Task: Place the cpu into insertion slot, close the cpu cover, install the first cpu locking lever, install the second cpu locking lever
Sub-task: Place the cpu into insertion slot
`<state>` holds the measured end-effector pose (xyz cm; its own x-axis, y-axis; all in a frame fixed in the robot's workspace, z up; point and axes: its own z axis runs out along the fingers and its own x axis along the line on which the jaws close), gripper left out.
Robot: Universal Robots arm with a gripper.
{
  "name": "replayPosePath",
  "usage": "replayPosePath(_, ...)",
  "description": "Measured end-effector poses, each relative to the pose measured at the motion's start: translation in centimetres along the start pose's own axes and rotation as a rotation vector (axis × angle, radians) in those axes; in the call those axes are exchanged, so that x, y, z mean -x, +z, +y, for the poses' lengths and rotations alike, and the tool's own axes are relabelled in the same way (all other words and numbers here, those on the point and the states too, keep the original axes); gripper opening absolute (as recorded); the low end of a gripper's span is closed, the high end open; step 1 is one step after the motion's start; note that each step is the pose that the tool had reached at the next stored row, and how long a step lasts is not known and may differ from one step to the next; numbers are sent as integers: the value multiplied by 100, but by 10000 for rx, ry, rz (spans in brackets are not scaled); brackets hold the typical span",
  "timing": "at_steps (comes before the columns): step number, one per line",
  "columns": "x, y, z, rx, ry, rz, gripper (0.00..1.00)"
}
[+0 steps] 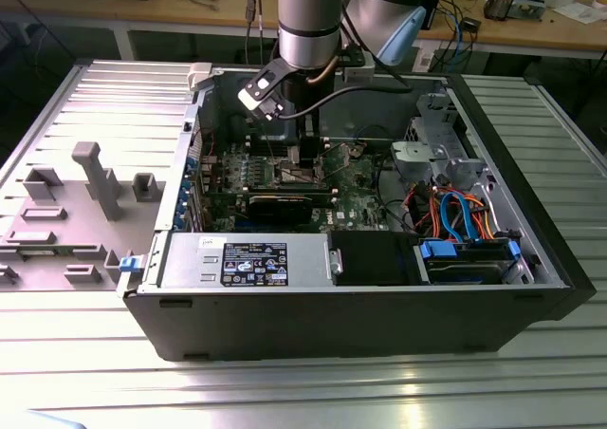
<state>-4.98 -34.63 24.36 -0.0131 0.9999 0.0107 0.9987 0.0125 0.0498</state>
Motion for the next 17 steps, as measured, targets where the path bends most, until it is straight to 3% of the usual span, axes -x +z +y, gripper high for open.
replayPosePath(17,-3,3,-54,0,0,0,54)
